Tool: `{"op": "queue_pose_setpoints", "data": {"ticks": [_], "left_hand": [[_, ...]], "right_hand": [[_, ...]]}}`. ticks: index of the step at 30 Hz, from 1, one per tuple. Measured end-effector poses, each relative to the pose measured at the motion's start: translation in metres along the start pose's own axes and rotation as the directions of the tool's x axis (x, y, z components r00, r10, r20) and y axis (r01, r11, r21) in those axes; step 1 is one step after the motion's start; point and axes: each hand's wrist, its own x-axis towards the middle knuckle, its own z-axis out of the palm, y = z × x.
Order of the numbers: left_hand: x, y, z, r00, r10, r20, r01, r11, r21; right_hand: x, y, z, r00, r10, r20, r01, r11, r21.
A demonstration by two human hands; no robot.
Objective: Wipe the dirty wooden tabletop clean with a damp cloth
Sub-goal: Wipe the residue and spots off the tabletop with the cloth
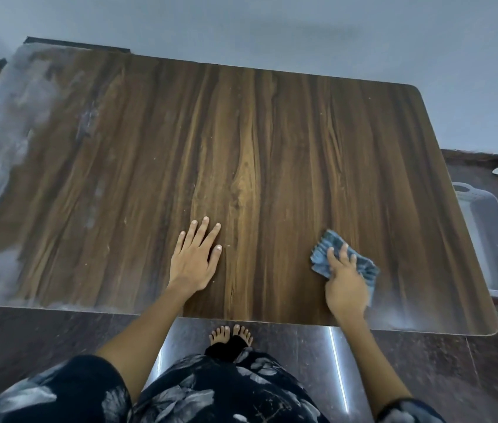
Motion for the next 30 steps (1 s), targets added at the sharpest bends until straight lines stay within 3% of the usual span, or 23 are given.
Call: {"op": "queue_pose_setpoints", "data": {"ticks": [5,10,12,15,17,21,23,25,27,30], "left_hand": [[0.009,-0.022,-0.008,0.997,-0.069,-0.019,0.069,0.998,-0.015],[0.013,-0.049,-0.02,0.993,-0.106,-0.049,0.104,0.994,-0.037],[0.015,-0.063,-0.026,0.994,-0.098,-0.055,0.096,0.995,-0.037],[0.019,-0.087,-0.033,0.998,-0.052,-0.03,0.052,0.999,-0.012],[0.023,-0.107,-0.04,1.0,-0.022,-0.004,0.022,1.0,0.004],[0.028,-0.155,-0.053,1.0,0.022,0.014,-0.023,0.998,0.054],[0.027,-0.178,-0.059,0.999,0.039,0.015,-0.04,0.998,0.054],[0.026,-0.198,-0.065,0.999,0.039,0.007,-0.039,0.998,0.049],[0.026,-0.215,-0.071,1.0,0.027,0.001,-0.027,0.999,0.041],[0.027,-0.226,-0.077,1.0,0.002,-0.018,-0.002,1.0,-0.002]], "right_hand": [[0.019,-0.099,0.013,0.979,-0.203,-0.029,0.204,0.979,0.005],[-0.006,-0.189,0.038,0.879,-0.472,0.061,0.473,0.881,0.008],[-0.019,-0.202,0.047,0.826,-0.552,0.109,0.552,0.833,0.033],[-0.043,-0.184,0.057,0.684,-0.715,0.146,0.72,0.693,0.022],[-0.06,-0.159,0.06,0.648,-0.733,0.206,0.751,0.66,-0.012],[-0.051,-0.141,0.053,0.775,-0.631,0.037,0.632,0.773,-0.053],[-0.028,-0.169,0.051,0.882,-0.471,-0.014,0.471,0.879,0.077],[-0.002,-0.213,0.052,0.951,-0.306,-0.04,0.308,0.946,0.097],[0.018,-0.262,0.055,0.973,-0.229,-0.04,0.231,0.968,0.097],[0.024,-0.327,0.061,0.958,-0.286,-0.005,0.285,0.956,0.075]]}}
